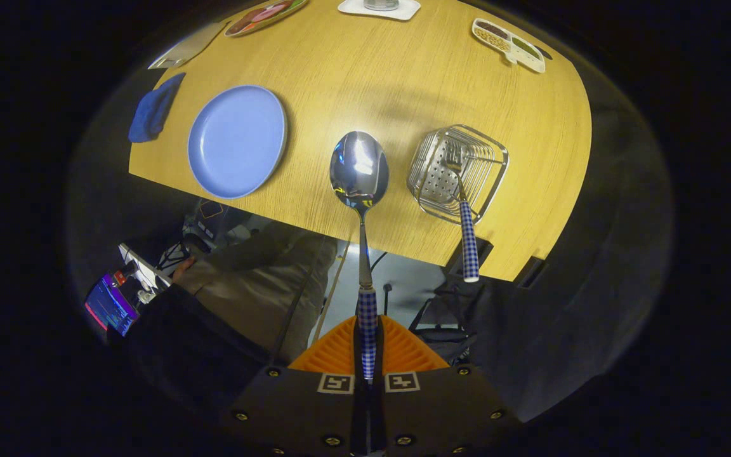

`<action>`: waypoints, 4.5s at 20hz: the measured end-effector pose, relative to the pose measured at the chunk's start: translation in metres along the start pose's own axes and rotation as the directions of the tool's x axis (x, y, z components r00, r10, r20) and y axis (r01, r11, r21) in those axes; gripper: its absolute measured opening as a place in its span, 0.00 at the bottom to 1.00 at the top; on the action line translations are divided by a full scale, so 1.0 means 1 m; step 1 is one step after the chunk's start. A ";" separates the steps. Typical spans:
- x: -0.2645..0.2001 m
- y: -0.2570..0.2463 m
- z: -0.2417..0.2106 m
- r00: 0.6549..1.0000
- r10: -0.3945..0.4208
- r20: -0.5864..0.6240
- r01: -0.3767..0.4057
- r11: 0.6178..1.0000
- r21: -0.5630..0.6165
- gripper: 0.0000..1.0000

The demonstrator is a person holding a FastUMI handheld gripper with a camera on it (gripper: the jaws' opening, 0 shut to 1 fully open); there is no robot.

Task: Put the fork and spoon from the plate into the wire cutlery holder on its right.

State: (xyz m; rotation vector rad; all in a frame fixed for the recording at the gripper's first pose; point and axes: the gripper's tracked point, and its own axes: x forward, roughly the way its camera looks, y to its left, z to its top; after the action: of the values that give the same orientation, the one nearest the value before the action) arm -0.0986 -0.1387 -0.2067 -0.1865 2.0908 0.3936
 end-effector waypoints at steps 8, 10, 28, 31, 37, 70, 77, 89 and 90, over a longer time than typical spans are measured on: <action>0.000 -0.031 -0.004 0.999 0.019 -0.042 -0.016 0.997 0.075 0.03; 0.006 -0.030 -0.003 0.997 0.055 -0.063 -0.048 0.994 0.103 0.03; 0.036 -0.059 0.047 0.949 0.139 -0.282 -0.062 0.962 0.268 0.03; 0.038 -0.058 0.058 0.938 0.130 -0.322 -0.049 0.967 0.249 0.03; 0.044 -0.067 0.070 0.922 0.085 -0.378 -0.004 0.978 0.210 0.03; -0.026 -0.022 0.052 0.893 -0.292 0.342 0.285 0.956 0.072 0.26; -0.036 0.043 0.073 0.617 -0.374 0.693 0.311 0.924 0.222 0.26; -0.119 0.124 0.087 -0.048 -0.346 0.937 0.242 0.906 0.347 0.38; -0.123 0.128 0.090 -0.079 -0.327 0.942 0.231 0.913 0.337 0.53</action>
State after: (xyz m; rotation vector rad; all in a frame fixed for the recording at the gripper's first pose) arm 0.0011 0.0099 -0.1191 -0.1986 0.4678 0.0704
